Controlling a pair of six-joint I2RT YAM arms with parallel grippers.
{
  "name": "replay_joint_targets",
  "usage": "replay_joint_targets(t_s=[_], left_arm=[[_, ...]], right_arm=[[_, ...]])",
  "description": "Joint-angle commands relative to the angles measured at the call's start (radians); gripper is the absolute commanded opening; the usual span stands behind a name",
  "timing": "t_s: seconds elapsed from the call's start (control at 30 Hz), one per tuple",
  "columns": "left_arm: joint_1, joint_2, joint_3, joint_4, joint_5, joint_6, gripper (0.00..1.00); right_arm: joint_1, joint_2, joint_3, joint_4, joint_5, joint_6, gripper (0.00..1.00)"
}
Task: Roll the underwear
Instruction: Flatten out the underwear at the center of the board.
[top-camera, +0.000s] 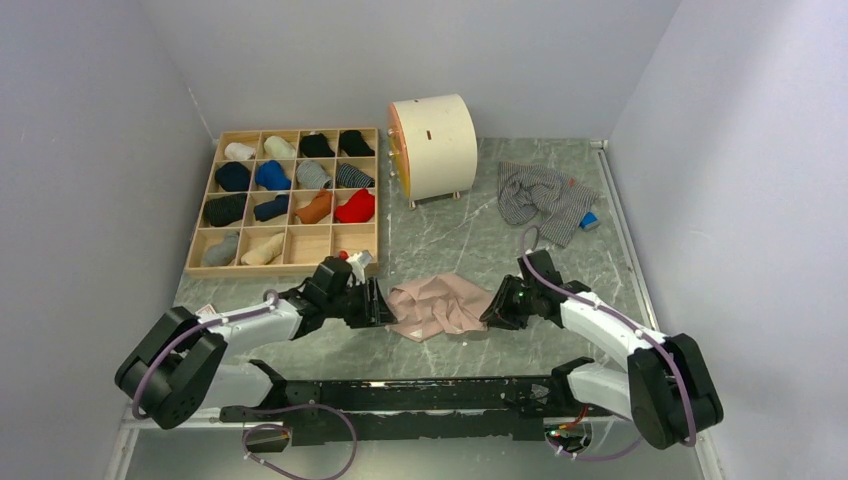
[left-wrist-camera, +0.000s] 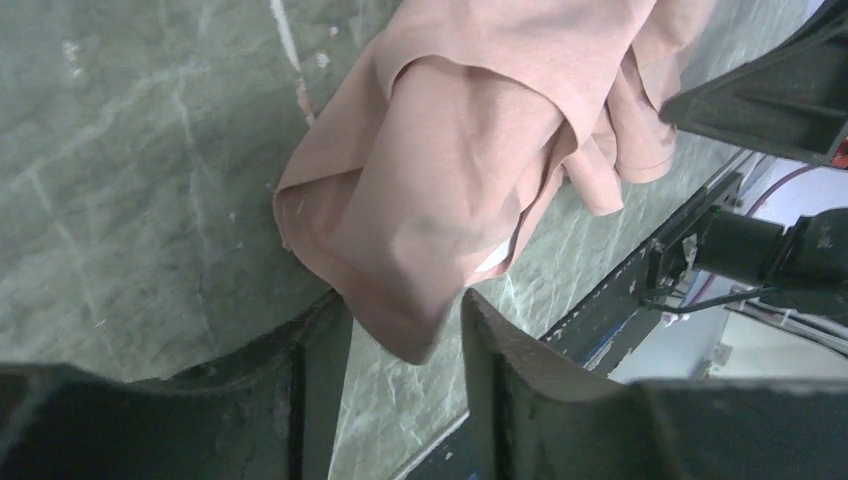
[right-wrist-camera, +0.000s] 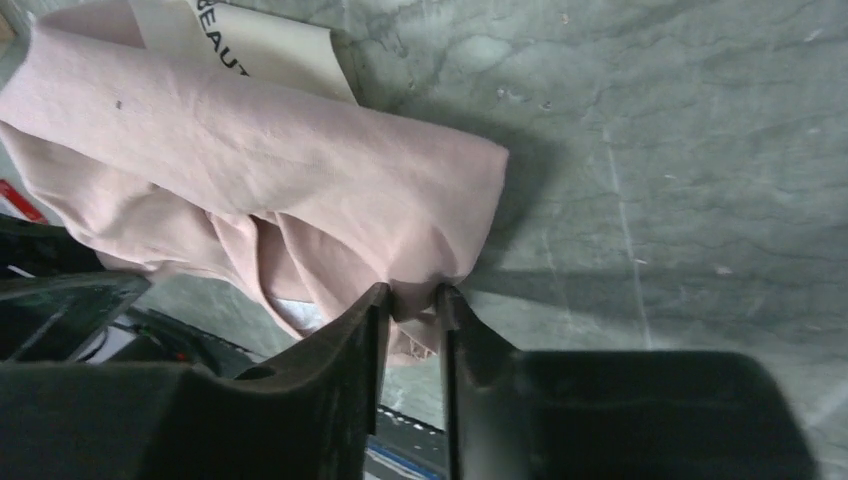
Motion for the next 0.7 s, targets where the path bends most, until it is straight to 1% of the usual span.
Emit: replay_joint_targets(t_s=[0.0, 0.03, 0.07, 0.1, 0.13, 0.2, 0.23, 0.3, 0.33, 0.43, 0.47, 0.5, 0.57, 0.67], left_arm=[[-0.029, 0.017, 0.011, 0.097, -0.011, -0.029, 0.38], [-0.03, 0.016, 0.021, 0.093, -0.013, -0.032, 0.32], [-0.031, 0.01, 0.043, 0.072, -0.02, -0.033, 0.2], [-0.035, -0.002, 0.066, 0.036, -0.028, -0.03, 0.11], [-0.037, -0.02, 0.092, 0.005, -0.036, -0.019, 0.06], [-0.035, -0.039, 0.189, -0.065, -0.048, 0.019, 0.05], [-0.035, -0.039, 0.253, -0.137, -0.054, 0.041, 0.05], [-0.034, -0.025, 0.421, -0.272, -0.06, 0.118, 0.05], [-0.033, -0.013, 0.504, -0.314, -0.056, 0.136, 0.05], [-0.029, 0.028, 0.725, -0.439, -0.071, 0.186, 0.05], [-0.028, 0.04, 0.789, -0.522, -0.088, 0.201, 0.05], [-0.028, 0.048, 0.839, -0.563, -0.088, 0.213, 0.05], [-0.028, 0.045, 0.857, -0.598, -0.052, 0.222, 0.05], [-0.03, -0.013, 0.738, -0.588, 0.008, 0.194, 0.05]], right_arm=[[-0.004, 0.017, 0.014, 0.087, -0.05, -0.002, 0.15], [-0.006, 0.021, 0.028, 0.083, -0.051, -0.008, 0.04], [-0.011, 0.024, 0.053, 0.064, -0.057, -0.024, 0.0], [-0.012, 0.023, 0.087, 0.046, -0.057, -0.049, 0.0], [-0.013, 0.02, 0.121, 0.022, -0.054, -0.071, 0.0], [-0.029, 0.015, 0.208, -0.031, -0.04, -0.113, 0.0], [-0.053, 0.017, 0.271, -0.076, -0.045, -0.14, 0.0], [-0.108, 0.028, 0.397, -0.161, -0.042, -0.201, 0.0], [-0.14, 0.031, 0.451, -0.19, -0.041, -0.218, 0.0], [-0.239, 0.051, 0.581, -0.216, -0.159, -0.252, 0.0], [-0.253, 0.064, 0.622, -0.238, -0.178, -0.262, 0.0], [-0.256, 0.074, 0.652, -0.263, -0.196, -0.277, 0.0], [-0.256, 0.078, 0.674, -0.31, -0.226, -0.296, 0.0], [-0.257, 0.031, 0.606, -0.337, -0.247, -0.303, 0.0]])
